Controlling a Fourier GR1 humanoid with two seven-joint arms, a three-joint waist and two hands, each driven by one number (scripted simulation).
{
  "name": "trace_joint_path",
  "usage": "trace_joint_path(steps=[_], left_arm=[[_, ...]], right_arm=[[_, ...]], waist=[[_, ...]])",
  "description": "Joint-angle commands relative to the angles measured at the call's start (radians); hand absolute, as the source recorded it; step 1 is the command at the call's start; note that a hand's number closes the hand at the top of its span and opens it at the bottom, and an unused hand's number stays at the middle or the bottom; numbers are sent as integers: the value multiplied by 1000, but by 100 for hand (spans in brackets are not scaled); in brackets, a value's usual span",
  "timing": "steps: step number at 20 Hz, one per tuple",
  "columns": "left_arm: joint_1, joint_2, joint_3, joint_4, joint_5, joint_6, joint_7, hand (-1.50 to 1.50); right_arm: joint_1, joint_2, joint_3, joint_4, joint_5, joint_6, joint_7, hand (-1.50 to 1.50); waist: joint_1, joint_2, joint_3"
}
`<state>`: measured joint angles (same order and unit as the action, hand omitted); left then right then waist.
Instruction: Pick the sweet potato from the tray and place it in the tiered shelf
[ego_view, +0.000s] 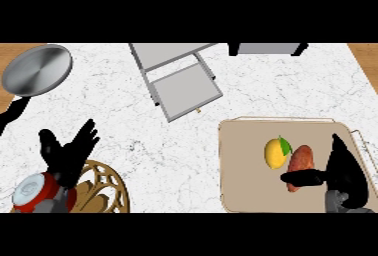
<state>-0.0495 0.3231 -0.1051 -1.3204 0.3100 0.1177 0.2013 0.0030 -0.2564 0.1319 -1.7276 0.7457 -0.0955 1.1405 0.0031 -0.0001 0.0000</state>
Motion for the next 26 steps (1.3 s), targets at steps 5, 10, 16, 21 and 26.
trace_joint_path(steps=[5,10,16,21,26], left_arm=[[37,-45,-14,-17,-49,25,12,0],[35,-35,35,-50,-36,-14,72,0],[28,-39,63,-69,-68,-23,97,0],[-10,-74,60,40,-75,-33,17,0],[44,-47,59,-118,-81,-26,105,0]], right_arm=[[-25,74,-2,74,135,-3,101,-150],[-46,94,-86,104,107,-1,6,-150],[19,147,-86,209,166,-123,-144,-150],[-45,65,-34,343,48,150,-252,150],[-96,150,-52,329,81,7,-249,150]], waist=[[0,0,0],[-1,-1,0],[-3,-1,0],[4,6,0],[8,-1,1]])
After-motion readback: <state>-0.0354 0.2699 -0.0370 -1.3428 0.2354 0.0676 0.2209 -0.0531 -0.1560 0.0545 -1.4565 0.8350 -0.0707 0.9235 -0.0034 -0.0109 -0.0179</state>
